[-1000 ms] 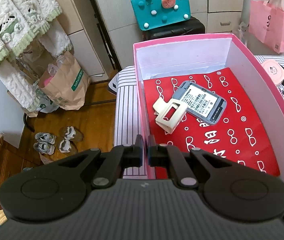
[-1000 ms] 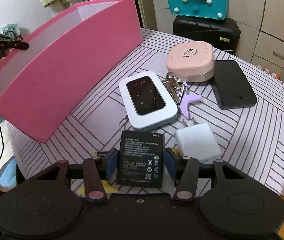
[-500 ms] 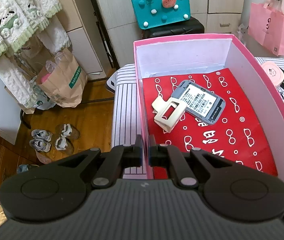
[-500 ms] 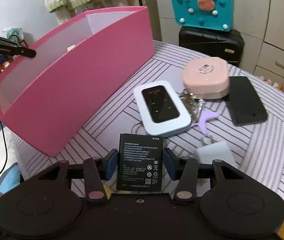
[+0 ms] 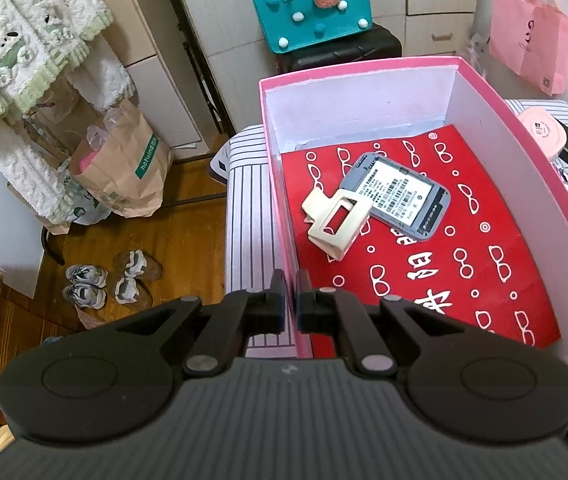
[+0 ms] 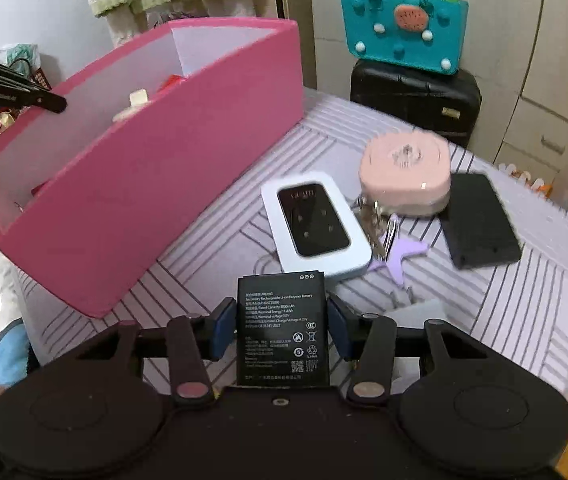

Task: Organize rigid objects
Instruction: 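Place the black battery in the box beyond the grey pack, release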

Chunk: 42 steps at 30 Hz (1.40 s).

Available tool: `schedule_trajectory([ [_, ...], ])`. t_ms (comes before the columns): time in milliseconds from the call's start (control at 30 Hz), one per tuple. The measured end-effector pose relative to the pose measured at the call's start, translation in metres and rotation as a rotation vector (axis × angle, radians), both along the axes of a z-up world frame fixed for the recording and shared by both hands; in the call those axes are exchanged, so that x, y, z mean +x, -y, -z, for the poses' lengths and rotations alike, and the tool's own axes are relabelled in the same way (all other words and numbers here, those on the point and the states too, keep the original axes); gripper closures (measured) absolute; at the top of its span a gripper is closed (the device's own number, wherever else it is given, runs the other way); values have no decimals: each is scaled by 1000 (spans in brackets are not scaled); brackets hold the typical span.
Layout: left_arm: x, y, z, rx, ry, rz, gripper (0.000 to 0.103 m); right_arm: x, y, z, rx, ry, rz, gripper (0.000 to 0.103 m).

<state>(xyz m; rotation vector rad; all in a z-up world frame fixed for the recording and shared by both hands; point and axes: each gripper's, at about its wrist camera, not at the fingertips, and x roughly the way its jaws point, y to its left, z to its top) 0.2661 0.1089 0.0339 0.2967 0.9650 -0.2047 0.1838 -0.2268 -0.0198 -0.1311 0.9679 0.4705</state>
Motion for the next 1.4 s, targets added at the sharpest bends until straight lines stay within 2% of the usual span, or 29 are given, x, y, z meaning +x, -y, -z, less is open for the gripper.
schedule_trajectory([
  [267, 3, -13, -1, -88, -19, -19, 99, 7, -22, -67, 66, 150, -78, 49],
  [433, 0, -12, 0, -88, 1, -19, 99, 25, -59, -85, 91, 207, -161, 49],
  [567, 0, -12, 1, -88, 2, -19, 99, 46, -97, -86, 51, 224, -245, 49],
  [700, 0, -11, 2, -85, 7, -7, 99, 77, -131, -78, -44, 226, -281, 49],
  [900, 3, -12, 1, -82, -6, 12, 99, 132, -157, -48, -209, 135, -276, 49],
  [1033, 2, -15, 1, -108, -5, -7, 99, 149, -168, -31, -293, 85, -296, 50],
  [1100, 2, -16, 1, -118, -5, -13, 99, 149, -168, -27, -295, 73, -309, 51],
  [1133, 2, -17, 1, -122, -5, -14, 99, 149, -170, -26, -309, 69, -310, 57],
  [1167, 2, -17, 1, -122, -5, -14, 99, 150, -170, -25, -324, 70, -301, 59],
  [1233, 3, -16, 0, -119, -5, -13, 99, 150, -167, -26, -311, 61, -296, 58],
  [1400, 2, -14, 1, -107, 2, -6, 99, 137, -144, -46, -169, 98, -227, 58],
])
